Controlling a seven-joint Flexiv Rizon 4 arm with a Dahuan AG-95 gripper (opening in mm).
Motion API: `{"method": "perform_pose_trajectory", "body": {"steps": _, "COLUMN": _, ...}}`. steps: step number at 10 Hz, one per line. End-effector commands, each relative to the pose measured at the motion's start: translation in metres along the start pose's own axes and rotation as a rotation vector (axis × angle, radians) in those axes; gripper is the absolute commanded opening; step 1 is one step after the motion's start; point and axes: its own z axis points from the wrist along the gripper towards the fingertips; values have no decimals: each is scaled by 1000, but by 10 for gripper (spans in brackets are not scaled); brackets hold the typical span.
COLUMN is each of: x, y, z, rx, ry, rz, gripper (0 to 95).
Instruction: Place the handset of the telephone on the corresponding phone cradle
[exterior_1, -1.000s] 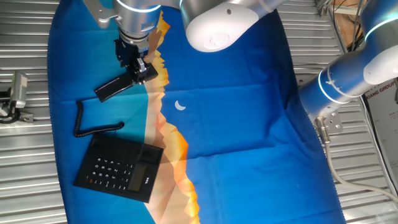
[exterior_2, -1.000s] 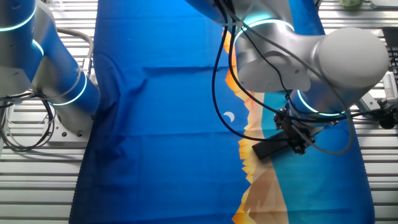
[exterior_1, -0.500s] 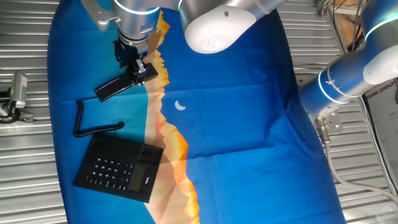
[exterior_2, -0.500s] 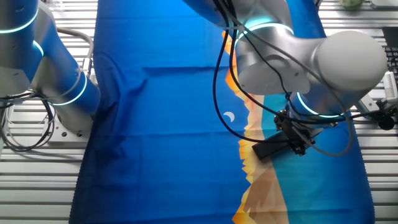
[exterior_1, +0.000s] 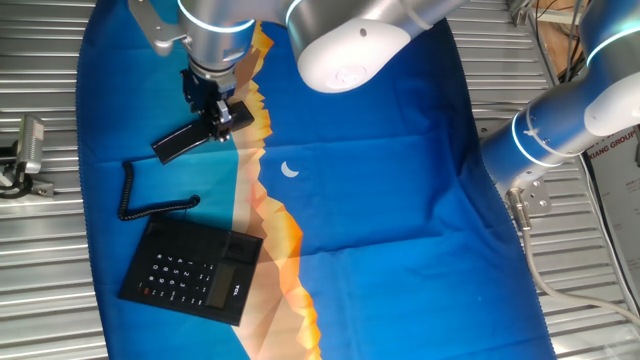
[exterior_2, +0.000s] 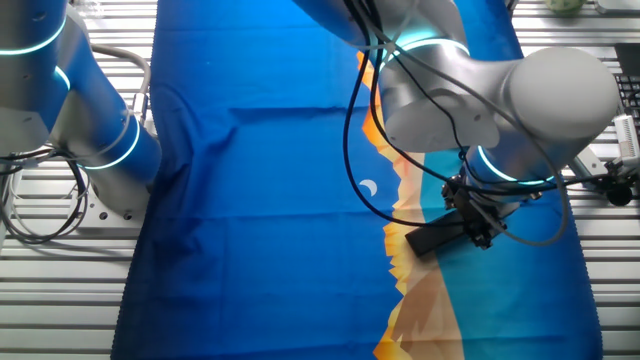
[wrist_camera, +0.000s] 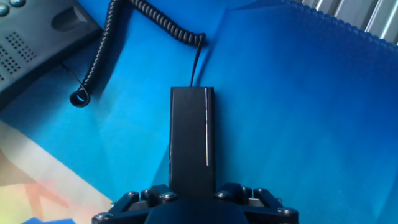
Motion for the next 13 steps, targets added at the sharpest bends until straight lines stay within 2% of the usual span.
{"method": "perform_pose_trajectory", "body": {"steps": 1, "x": 1, "y": -1, "z": 1, "rx": 3, "ry": 1, "rz": 0, "gripper": 570}}
{"method": "perform_pose_trajectory", "body": {"steps": 13, "x": -1, "y": -1, "z": 7, "rx": 20, "ry": 15, "rz": 4, "gripper": 570}}
